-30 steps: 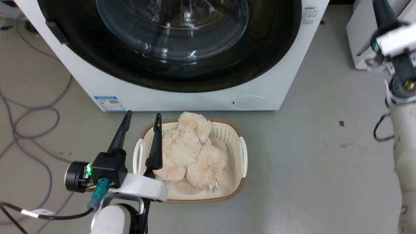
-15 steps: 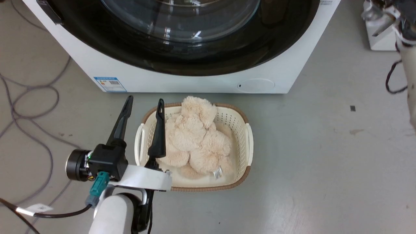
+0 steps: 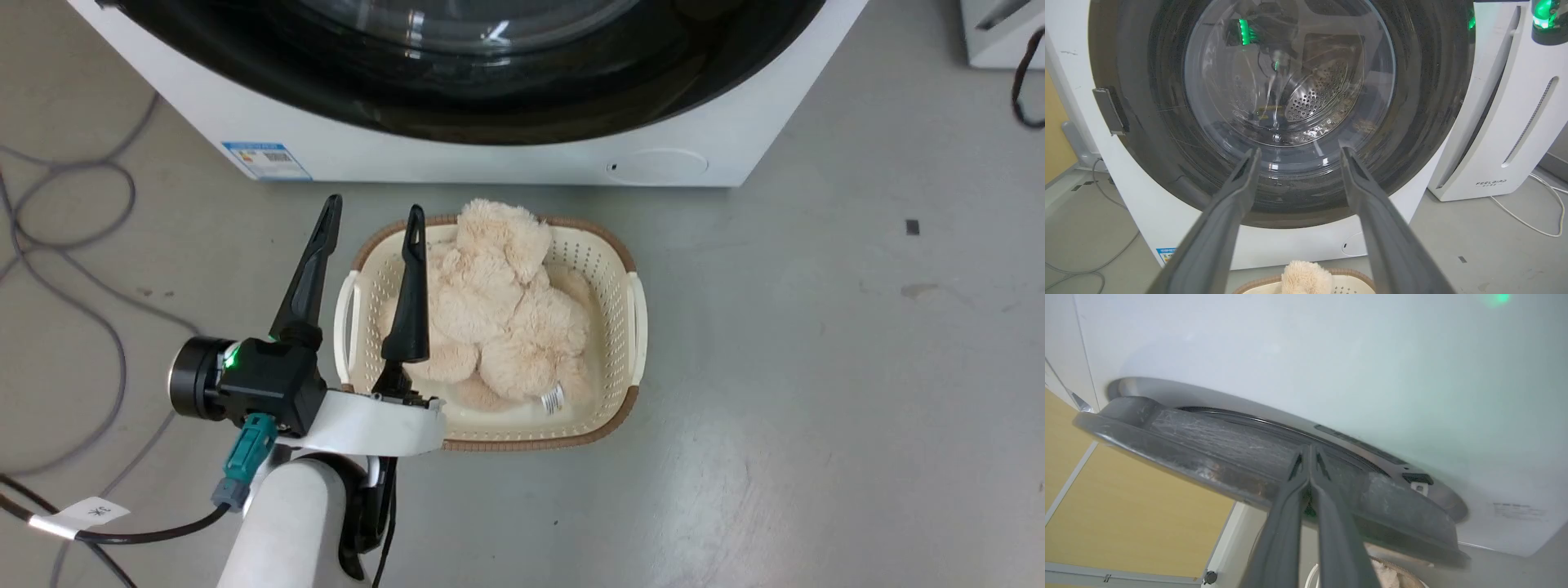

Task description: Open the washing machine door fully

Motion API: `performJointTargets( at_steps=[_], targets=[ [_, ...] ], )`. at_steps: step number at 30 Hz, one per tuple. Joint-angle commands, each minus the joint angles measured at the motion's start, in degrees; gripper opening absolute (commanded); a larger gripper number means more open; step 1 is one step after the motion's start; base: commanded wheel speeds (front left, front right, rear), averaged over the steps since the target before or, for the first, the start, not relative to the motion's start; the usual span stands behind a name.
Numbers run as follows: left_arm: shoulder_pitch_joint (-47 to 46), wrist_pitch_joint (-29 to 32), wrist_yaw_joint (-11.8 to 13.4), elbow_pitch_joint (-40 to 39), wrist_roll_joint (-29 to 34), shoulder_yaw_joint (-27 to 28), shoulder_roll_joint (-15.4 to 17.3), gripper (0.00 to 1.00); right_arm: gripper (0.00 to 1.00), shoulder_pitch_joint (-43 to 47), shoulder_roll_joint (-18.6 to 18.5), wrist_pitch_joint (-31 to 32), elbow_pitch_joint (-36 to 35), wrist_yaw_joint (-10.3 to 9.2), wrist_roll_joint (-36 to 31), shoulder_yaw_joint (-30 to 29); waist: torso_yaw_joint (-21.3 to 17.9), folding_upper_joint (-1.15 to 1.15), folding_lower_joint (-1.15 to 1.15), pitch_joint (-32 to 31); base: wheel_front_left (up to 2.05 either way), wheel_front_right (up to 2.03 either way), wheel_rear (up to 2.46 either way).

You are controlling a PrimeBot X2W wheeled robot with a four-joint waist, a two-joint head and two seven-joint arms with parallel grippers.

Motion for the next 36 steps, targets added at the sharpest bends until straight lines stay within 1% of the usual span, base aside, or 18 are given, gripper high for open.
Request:
performJointTargets(
  at_steps=[1,7,13,26,36],
  targets=[
    [-1.27,-0.65,0.41,-0.31,-0.39,-0.33,0.07,1.00,0.00,-3.02,0.04,1.38,1.67,0.04,1.62,1.10,0.19,0.00,0.00,0.69,0.00,0.00,0.00],
    [-2.35,-1.37,0.80,-0.16,-0.94,-1.18,0.07,1.00,0.00,-7.13,-0.26,7.15,4.30,0.04,3.86,4.29,0.44,0.00,0.00,1.94,0.00,0.00,0.00],
    [-3.22,-2.02,0.98,0.12,-1.37,-1.77,0.07,1.00,0.00,-9.37,-1.14,13.79,6.09,0.05,6.95,6.63,0.62,0.00,0.00,2.56,0.00,0.00,0.00],
    [-1.79,-2.02,0.74,1.56,-1.09,-1.63,0.07,1.00,0.00,-1.48,-1.72,20.84,3.14,0.05,8.29,7.73,0.70,0.00,0.00,-0.52,0.00,0.00,0.00],
    [1.30,-2.02,-0.22,3.93,-0.32,-1.16,0.07,1.00,0.00,7.02,-1.65,24.94,-0.50,0.05,10.71,7.44,1.33,0.00,0.00,-5.49,0.00,0.00,0.00]
  ],
)
